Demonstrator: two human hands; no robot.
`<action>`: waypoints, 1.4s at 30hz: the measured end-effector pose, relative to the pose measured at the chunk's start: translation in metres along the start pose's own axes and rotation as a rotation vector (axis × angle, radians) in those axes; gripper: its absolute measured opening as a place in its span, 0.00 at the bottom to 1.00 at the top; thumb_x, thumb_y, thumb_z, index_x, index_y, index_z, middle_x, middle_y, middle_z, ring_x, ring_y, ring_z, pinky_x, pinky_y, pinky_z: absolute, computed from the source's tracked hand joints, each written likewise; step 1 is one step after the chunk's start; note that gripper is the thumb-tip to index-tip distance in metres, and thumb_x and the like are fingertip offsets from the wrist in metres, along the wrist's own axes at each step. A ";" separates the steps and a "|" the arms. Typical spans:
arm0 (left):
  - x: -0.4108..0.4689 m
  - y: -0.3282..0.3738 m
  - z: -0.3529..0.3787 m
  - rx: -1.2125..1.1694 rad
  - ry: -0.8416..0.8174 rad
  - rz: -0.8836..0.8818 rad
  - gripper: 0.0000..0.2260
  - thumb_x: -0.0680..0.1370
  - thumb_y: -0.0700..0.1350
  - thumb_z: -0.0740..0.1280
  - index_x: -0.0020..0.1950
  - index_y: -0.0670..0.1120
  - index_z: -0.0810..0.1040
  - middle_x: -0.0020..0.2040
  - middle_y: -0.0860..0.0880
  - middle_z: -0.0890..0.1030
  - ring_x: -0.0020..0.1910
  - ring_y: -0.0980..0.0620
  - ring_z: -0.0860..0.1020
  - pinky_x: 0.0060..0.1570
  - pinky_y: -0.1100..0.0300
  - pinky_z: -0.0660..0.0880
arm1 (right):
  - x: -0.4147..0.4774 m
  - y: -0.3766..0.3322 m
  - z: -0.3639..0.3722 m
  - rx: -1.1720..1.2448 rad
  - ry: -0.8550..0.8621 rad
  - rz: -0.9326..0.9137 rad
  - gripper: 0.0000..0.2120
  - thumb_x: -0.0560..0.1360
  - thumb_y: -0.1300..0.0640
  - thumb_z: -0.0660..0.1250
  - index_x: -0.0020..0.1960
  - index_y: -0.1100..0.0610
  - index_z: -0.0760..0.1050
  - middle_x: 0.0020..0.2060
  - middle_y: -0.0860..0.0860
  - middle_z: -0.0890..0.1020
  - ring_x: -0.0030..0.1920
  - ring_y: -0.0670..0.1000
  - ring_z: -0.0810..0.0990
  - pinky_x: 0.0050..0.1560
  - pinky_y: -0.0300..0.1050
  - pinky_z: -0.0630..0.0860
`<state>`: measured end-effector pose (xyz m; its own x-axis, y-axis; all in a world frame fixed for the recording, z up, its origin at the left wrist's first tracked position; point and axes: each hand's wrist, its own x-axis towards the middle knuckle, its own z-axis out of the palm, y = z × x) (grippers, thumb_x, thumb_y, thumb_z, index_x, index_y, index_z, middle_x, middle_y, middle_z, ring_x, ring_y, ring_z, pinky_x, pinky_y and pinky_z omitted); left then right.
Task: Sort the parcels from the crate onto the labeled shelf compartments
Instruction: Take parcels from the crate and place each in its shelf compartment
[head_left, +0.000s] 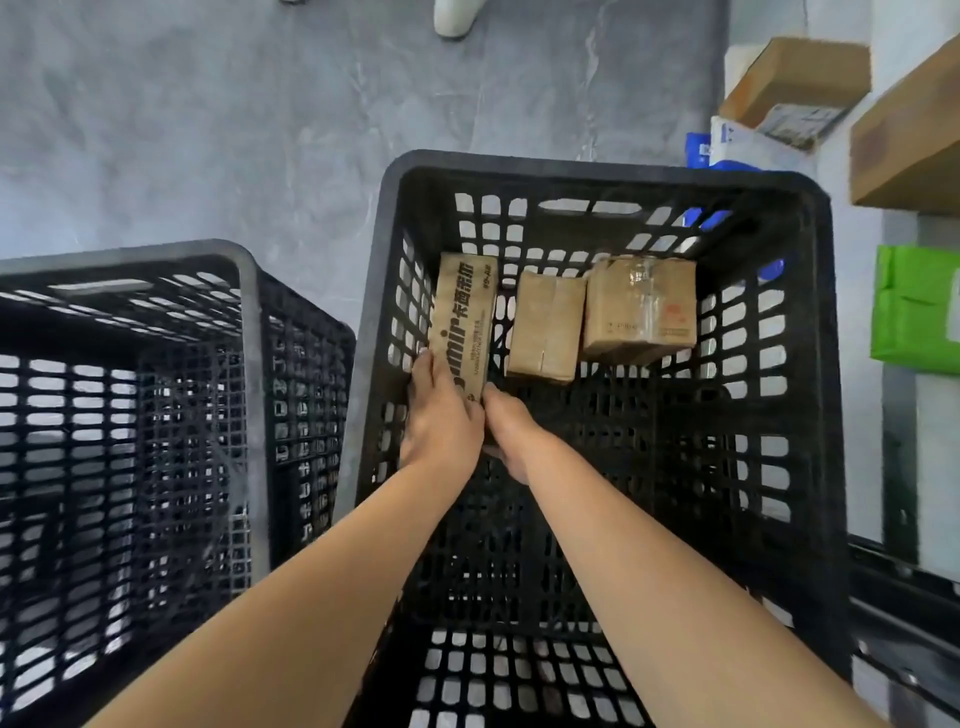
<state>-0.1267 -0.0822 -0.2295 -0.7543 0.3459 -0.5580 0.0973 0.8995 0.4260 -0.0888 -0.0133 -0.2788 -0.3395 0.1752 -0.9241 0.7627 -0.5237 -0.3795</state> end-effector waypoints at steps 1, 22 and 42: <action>-0.001 -0.002 -0.001 0.014 -0.016 0.016 0.31 0.81 0.42 0.62 0.81 0.45 0.50 0.80 0.51 0.49 0.75 0.48 0.61 0.72 0.53 0.63 | 0.001 0.001 -0.001 0.059 -0.030 -0.012 0.21 0.85 0.45 0.49 0.69 0.52 0.73 0.61 0.51 0.78 0.63 0.51 0.75 0.66 0.48 0.71; -0.035 0.009 -0.002 0.051 0.136 -0.056 0.29 0.75 0.52 0.72 0.71 0.46 0.64 0.66 0.45 0.64 0.67 0.46 0.65 0.56 0.49 0.77 | -0.023 0.066 -0.009 0.382 -0.240 -0.130 0.21 0.82 0.38 0.54 0.75 0.37 0.62 0.72 0.47 0.72 0.74 0.54 0.67 0.74 0.67 0.60; -0.197 0.051 -0.202 -0.406 -0.046 0.248 0.35 0.74 0.50 0.74 0.77 0.55 0.62 0.57 0.55 0.65 0.59 0.57 0.69 0.57 0.65 0.68 | -0.298 -0.007 -0.015 0.067 0.123 -0.406 0.44 0.65 0.37 0.75 0.74 0.48 0.60 0.64 0.51 0.75 0.62 0.51 0.76 0.64 0.51 0.76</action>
<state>-0.1044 -0.1580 0.0460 -0.7098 0.5567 -0.4315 0.0022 0.6143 0.7890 0.0146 -0.0495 -0.0016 -0.5335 0.4741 -0.7005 0.5419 -0.4443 -0.7134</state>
